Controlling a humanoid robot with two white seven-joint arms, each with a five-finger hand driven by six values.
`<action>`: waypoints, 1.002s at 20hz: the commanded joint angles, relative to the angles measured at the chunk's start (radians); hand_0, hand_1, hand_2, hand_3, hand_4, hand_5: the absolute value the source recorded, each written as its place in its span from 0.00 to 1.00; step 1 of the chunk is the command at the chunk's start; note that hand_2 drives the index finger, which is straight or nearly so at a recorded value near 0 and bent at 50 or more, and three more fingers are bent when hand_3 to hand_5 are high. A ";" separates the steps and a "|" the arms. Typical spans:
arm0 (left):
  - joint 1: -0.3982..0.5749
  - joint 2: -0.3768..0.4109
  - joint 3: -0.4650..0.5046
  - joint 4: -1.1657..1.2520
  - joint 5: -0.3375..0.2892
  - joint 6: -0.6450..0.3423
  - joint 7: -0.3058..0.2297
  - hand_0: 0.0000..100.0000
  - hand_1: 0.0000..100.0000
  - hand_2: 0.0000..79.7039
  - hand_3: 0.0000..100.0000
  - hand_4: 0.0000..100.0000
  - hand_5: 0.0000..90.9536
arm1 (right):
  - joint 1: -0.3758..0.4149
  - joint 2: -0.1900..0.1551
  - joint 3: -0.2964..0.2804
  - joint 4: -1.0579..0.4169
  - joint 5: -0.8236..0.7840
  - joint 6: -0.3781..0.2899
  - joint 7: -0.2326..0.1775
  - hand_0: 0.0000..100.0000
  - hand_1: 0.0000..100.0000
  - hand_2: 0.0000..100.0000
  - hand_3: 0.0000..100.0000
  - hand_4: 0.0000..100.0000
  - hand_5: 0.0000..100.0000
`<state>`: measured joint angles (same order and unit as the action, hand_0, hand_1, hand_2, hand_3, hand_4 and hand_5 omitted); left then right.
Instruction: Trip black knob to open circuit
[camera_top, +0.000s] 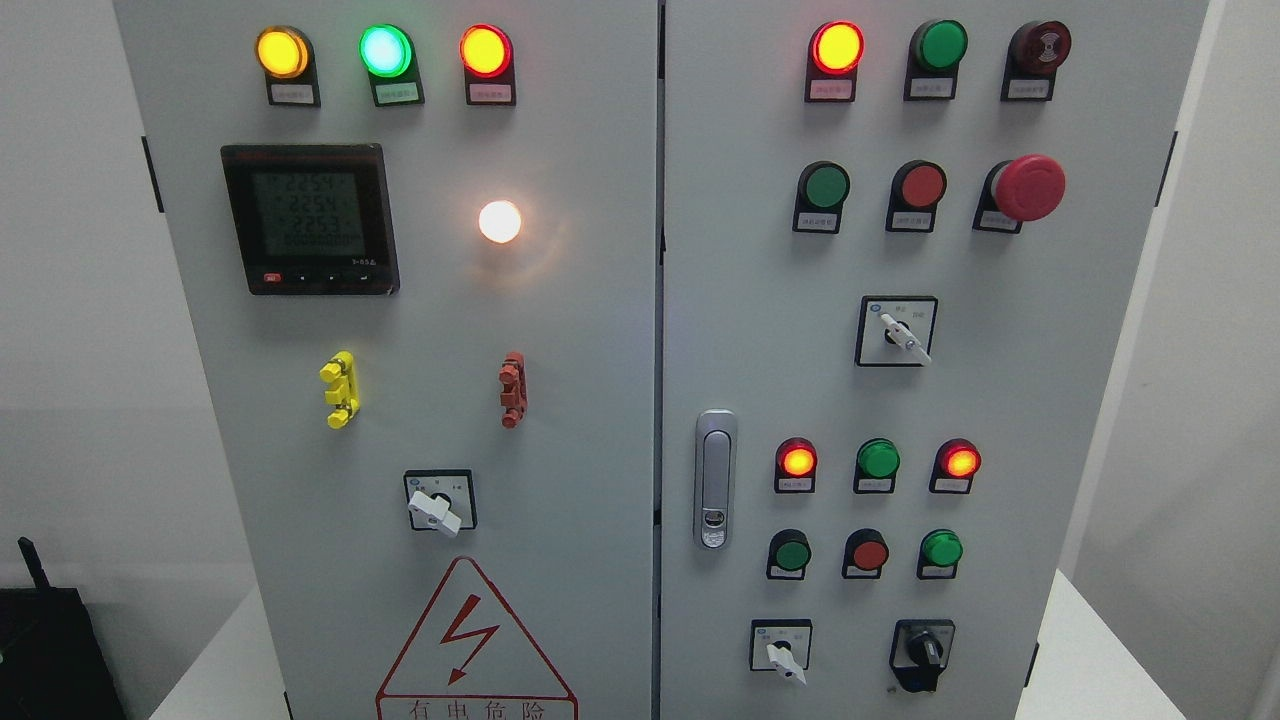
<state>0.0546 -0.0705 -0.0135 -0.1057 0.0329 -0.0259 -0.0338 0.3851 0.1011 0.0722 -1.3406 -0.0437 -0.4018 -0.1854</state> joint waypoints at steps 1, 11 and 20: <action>-0.002 -0.002 0.001 0.000 0.002 -0.003 0.000 0.12 0.39 0.00 0.00 0.00 0.00 | 0.001 0.000 0.003 -0.040 -0.004 -0.015 -0.005 0.04 0.08 0.00 1.00 0.95 0.97; -0.004 -0.002 0.001 0.000 0.002 -0.003 0.000 0.12 0.39 0.00 0.00 0.00 0.00 | 0.000 0.005 0.001 -0.092 -0.004 -0.017 -0.035 0.02 0.07 0.02 1.00 0.97 0.98; -0.004 0.000 0.001 0.000 0.002 -0.003 0.000 0.12 0.39 0.00 0.00 0.00 0.00 | -0.018 0.006 -0.002 -0.130 -0.007 -0.025 -0.068 0.01 0.07 0.04 1.00 0.97 0.99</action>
<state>0.0546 -0.0705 -0.0135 -0.1057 0.0329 -0.0259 -0.0338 0.3793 0.1042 0.0722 -1.4405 -0.0477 -0.4149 -0.2466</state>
